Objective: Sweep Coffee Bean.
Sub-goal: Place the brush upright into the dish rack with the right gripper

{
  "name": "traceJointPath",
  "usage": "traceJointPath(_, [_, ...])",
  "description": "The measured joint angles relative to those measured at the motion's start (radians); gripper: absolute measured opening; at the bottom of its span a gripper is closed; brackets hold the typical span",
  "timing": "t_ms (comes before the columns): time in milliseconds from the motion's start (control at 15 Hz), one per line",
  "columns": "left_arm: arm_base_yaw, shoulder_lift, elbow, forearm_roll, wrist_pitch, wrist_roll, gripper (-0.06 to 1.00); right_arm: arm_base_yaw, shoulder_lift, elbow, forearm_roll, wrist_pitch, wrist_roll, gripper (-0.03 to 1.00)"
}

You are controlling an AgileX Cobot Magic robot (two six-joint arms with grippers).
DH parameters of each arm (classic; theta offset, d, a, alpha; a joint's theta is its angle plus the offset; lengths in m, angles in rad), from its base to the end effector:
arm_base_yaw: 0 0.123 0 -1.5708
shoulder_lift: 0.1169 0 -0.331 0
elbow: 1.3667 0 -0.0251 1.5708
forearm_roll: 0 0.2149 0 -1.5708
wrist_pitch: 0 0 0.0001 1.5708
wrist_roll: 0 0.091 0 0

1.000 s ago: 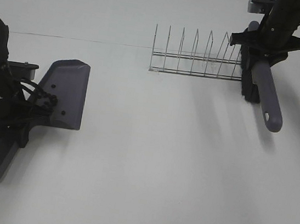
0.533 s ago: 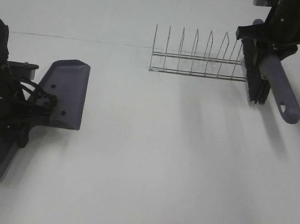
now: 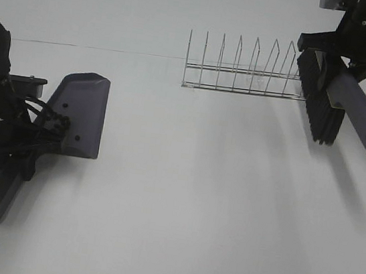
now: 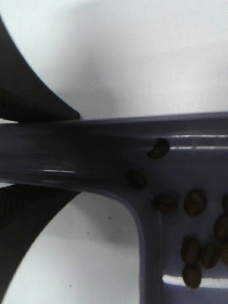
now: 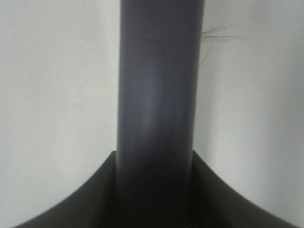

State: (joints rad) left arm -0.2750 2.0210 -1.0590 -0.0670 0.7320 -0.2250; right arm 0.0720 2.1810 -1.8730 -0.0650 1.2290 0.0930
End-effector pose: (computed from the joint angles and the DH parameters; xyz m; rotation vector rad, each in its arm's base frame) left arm 0.3180 -0.0940 0.1625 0.0010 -3.0954 0.0520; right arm 0.4454 0.0265 0.2575 0.0044 3.0149 -0.0790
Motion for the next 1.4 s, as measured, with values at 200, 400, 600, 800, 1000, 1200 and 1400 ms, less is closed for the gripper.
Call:
traceJointPath(200, [0.000,0.000,0.000,0.000,-0.001,0.000,0.32,0.008,-0.015,0.040,0.009,0.003,0.001,0.28])
traceJointPath(400, [0.000,0.000,0.000,0.000,-0.006,0.000,0.32,0.040,0.006,0.040,-0.012,0.002,0.002,0.28])
traceJointPath(600, [0.000,0.000,0.000,0.000,-0.007,0.000,0.32,0.048,0.056,0.039,-0.089,0.002,0.037,0.28])
traceJointPath(800, [0.000,0.000,0.000,0.000,-0.009,0.001,0.32,0.046,0.084,-0.009,-0.122,0.002,0.046,0.28])
traceJointPath(1000, [0.000,0.000,0.000,0.000,-0.009,0.001,0.32,0.046,0.126,-0.117,-0.112,0.003,0.046,0.28])
traceJointPath(1200, [0.000,0.000,0.000,0.000,-0.009,0.001,0.32,0.046,0.187,-0.226,-0.107,0.000,0.038,0.28])
traceJointPath(1400, [0.000,0.000,0.000,0.000,-0.009,0.001,0.32,0.046,0.253,-0.313,-0.107,0.001,0.021,0.28])
